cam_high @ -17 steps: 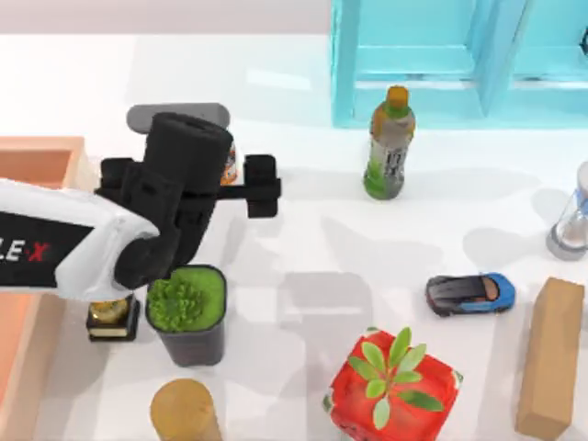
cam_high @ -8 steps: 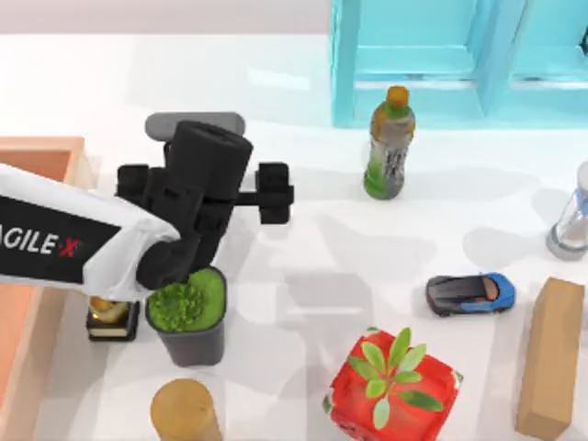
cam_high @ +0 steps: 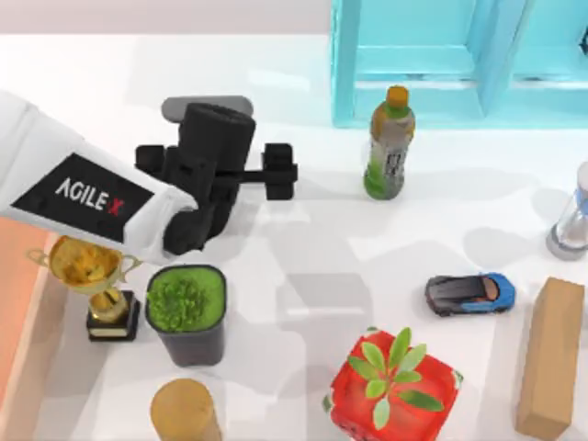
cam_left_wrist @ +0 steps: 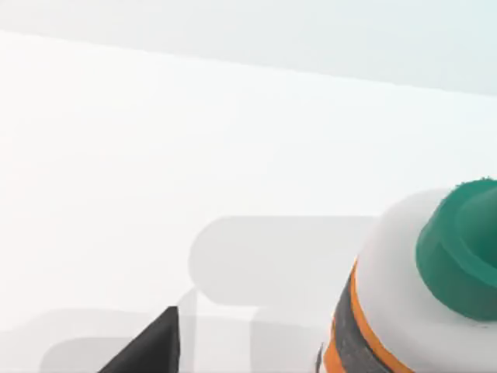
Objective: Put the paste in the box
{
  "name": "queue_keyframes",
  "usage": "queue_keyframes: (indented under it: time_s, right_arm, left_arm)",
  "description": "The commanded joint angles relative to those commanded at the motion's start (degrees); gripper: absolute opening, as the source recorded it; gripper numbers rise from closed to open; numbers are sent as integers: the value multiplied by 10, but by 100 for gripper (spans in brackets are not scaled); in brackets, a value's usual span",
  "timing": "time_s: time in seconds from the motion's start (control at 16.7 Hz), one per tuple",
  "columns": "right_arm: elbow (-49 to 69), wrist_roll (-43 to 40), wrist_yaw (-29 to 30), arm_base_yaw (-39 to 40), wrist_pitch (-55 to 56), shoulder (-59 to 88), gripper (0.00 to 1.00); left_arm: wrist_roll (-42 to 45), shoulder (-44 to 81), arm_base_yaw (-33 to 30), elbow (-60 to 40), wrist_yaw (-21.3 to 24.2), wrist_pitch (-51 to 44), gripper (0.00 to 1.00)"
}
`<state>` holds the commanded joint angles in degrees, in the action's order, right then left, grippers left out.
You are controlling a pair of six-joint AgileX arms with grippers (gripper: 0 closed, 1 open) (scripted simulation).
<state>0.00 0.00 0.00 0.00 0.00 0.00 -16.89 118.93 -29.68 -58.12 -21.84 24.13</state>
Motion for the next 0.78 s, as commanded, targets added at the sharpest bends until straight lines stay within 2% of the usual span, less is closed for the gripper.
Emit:
queue_keyframes:
  time_s: [0.24,0.54,0.78]
  right_arm:
    - [0,0,0,0,0,0,100]
    - [0,0,0,0,0,0,100]
    - [0,0,0,0,0,0,100]
  left_arm:
    - [10,73,15,-60,13,13,100]
    - [10,80,16,-63,14,15,100]
    - [10,80,16,-63,14,15,70]
